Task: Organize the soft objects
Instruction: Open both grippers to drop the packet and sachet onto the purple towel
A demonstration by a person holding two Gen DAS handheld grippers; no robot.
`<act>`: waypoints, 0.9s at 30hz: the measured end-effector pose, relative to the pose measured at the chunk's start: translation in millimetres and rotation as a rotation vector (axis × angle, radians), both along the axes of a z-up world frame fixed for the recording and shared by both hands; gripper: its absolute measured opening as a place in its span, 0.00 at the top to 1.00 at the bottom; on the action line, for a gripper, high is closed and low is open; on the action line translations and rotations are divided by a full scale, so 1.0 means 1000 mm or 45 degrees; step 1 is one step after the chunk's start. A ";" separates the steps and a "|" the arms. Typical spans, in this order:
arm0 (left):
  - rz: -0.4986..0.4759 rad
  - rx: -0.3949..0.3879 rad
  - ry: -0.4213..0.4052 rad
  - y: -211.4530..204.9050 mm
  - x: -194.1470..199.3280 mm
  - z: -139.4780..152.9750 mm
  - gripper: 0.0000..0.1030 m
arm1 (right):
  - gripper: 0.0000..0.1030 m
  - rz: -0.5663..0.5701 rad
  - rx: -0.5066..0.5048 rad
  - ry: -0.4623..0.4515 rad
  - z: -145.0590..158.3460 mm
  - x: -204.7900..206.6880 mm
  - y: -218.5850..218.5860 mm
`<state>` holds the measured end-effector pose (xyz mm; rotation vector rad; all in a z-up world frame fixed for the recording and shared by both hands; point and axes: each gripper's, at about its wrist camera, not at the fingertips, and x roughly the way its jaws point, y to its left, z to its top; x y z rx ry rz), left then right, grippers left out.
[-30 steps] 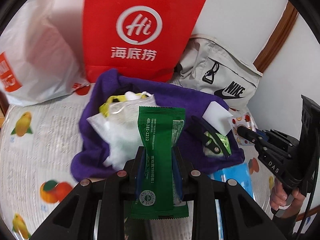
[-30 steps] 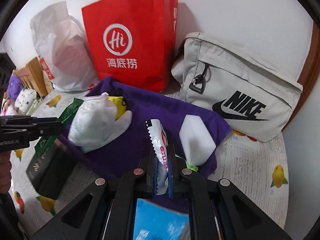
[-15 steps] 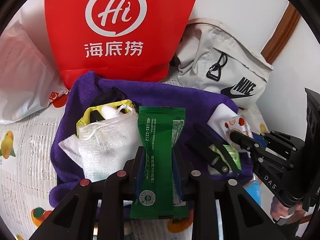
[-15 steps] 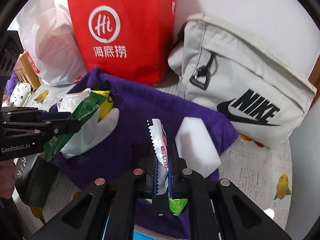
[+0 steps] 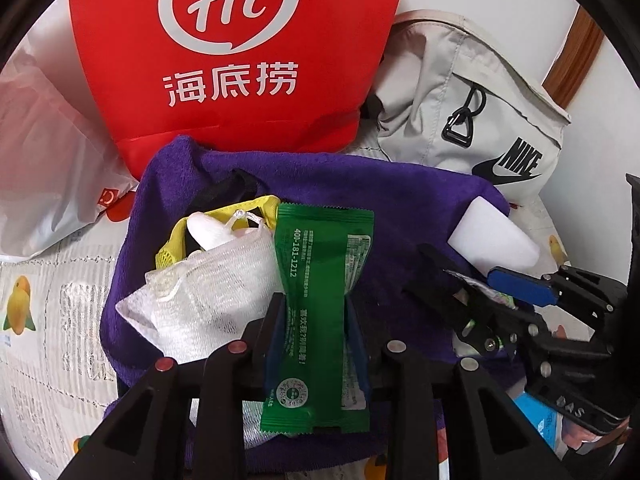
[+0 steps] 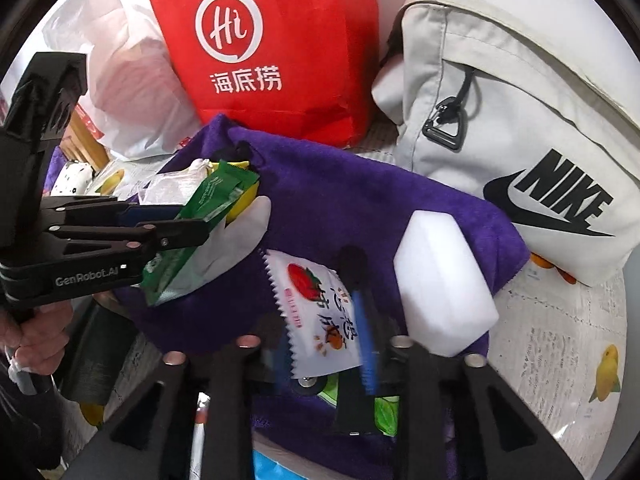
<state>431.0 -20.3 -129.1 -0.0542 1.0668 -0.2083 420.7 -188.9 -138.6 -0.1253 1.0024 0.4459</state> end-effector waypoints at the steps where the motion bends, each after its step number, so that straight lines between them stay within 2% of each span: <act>1: 0.000 -0.001 0.004 -0.001 0.001 -0.001 0.70 | 0.65 0.004 0.008 0.008 -0.001 0.000 0.000; 4: -0.005 -0.006 0.009 -0.003 0.003 -0.002 0.67 | 0.60 0.011 0.029 0.033 -0.003 0.000 -0.002; 5: -0.012 -0.009 0.009 -0.004 0.003 -0.002 0.64 | 0.52 0.013 0.038 0.040 -0.003 0.000 -0.003; 7: -0.033 -0.023 0.007 -0.006 0.002 0.000 0.47 | 0.48 0.024 0.066 0.030 -0.001 -0.002 -0.004; 10: -0.037 -0.009 -0.034 -0.009 -0.002 0.007 0.34 | 0.39 0.037 0.108 0.025 0.005 -0.006 -0.005; 12: -0.032 0.022 -0.040 -0.011 -0.003 0.012 0.34 | 0.33 0.032 0.114 -0.006 0.011 -0.011 -0.007; 17: -0.028 0.027 -0.045 -0.008 -0.009 0.020 0.34 | 0.30 0.009 0.107 -0.011 0.020 -0.015 -0.006; 23: -0.019 0.033 -0.053 -0.002 -0.027 0.029 0.33 | 0.30 -0.058 0.063 0.012 0.023 -0.021 -0.010; 27: -0.012 0.036 -0.069 0.001 -0.040 0.036 0.28 | 0.30 -0.100 0.048 0.021 0.025 -0.027 -0.011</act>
